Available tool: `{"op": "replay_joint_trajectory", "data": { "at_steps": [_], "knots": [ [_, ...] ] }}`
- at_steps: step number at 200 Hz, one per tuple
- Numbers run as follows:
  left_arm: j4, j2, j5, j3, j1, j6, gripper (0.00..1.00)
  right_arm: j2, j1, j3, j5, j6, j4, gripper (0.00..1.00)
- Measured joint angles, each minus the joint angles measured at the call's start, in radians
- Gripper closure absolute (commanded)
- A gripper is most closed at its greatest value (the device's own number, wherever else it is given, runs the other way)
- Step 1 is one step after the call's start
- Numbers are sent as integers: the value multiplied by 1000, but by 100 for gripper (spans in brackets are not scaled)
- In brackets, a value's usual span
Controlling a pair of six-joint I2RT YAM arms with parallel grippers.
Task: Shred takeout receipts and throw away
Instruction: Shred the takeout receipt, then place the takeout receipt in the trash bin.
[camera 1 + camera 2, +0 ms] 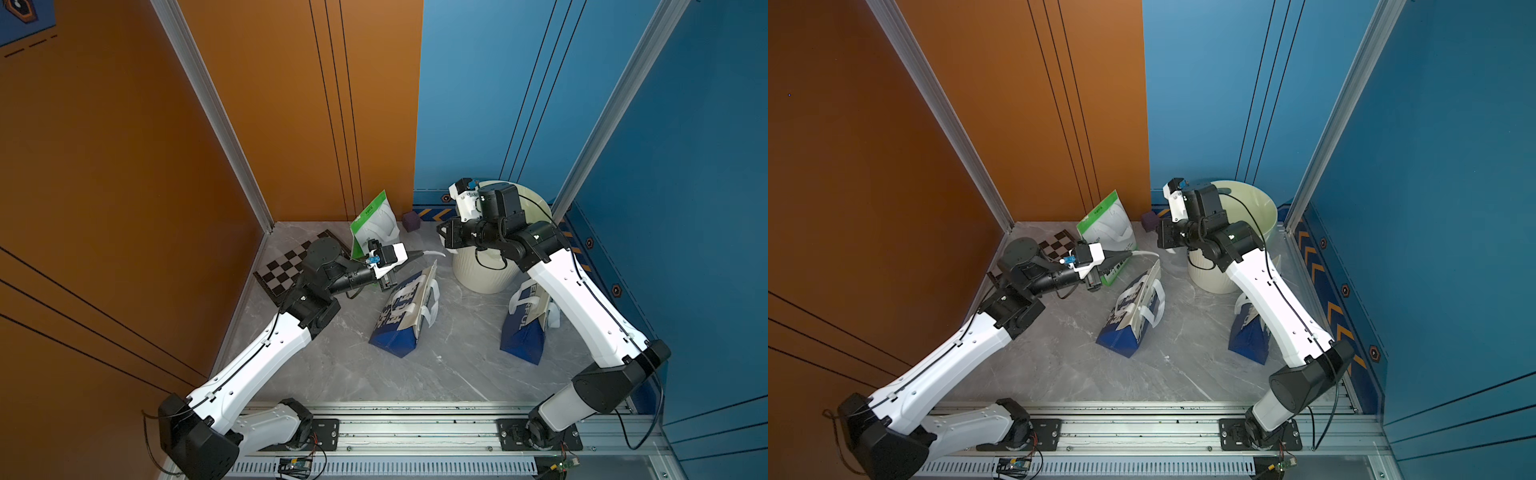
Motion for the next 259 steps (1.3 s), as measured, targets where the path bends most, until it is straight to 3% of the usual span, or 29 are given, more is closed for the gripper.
{"op": "replay_joint_trajectory", "data": {
  "at_steps": [27, 60, 114, 162, 232, 259],
  "knots": [
    [74, -38, -64, -11, 0, -35, 100, 9, -17, 15, 59, 0, -1, 100],
    [138, -50, -161, -11, 2, -181, 100, 4, -53, 83, 84, -14, 1, 100],
    [154, 41, -269, -11, 60, -488, 100, -48, -255, 107, 172, -45, 36, 100],
    [154, 103, -275, -11, 114, -674, 100, 56, -365, 107, 215, -45, 55, 100],
    [154, 146, -218, -9, 121, -768, 100, 282, -386, 146, 244, -105, 39, 57],
    [154, 158, -193, 3, 127, -783, 100, 295, -388, 161, 243, -117, 22, 50]
  ]
}}
